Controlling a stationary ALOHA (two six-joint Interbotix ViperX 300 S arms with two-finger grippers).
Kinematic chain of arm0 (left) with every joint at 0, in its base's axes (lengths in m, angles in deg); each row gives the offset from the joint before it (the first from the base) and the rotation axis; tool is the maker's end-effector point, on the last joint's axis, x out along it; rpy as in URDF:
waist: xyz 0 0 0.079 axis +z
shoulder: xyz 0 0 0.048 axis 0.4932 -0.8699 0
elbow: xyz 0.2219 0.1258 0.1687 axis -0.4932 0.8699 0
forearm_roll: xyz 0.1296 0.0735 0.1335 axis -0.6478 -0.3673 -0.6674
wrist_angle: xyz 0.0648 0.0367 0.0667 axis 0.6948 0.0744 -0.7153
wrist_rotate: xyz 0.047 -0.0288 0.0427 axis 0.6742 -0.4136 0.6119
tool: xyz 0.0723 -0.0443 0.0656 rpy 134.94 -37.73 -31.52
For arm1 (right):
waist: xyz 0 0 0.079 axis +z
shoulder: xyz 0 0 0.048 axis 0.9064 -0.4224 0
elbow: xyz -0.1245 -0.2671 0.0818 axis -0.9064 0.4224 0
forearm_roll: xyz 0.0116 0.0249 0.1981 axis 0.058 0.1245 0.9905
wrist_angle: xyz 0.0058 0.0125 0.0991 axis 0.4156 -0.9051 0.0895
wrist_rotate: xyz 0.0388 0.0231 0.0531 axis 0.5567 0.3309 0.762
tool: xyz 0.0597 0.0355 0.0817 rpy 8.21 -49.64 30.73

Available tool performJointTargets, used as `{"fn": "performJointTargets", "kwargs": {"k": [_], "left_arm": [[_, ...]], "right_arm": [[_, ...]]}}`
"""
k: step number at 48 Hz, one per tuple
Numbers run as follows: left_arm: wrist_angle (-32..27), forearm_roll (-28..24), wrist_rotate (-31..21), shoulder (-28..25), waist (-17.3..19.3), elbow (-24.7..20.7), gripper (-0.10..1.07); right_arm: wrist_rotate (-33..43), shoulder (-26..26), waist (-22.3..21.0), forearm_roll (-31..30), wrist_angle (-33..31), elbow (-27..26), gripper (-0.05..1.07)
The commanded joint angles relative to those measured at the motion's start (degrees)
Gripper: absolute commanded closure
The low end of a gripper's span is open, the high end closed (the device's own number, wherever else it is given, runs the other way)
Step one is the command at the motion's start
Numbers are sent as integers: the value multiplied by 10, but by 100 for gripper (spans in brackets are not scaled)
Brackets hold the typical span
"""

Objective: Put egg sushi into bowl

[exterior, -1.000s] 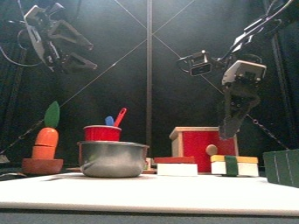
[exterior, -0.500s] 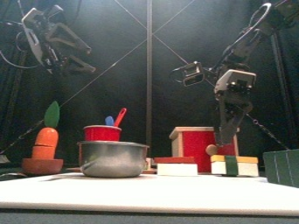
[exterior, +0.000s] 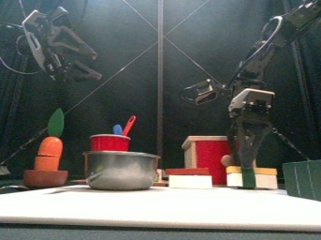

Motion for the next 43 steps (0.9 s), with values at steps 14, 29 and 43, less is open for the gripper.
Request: {"fn": "performJointTargets", "kwargs": {"k": [14, 29, 43], "left_arm": [[1, 2, 0, -1, 0, -5, 4], [1, 2, 0, -1, 0, -4, 4], [0, 3, -1, -1, 0, -13, 4]], "right_arm": [[6, -20, 10, 3, 23, -1, 16], [6, -29, 10, 3, 31, -1, 37], [4, -8, 33, 4, -3, -39, 39]]}}
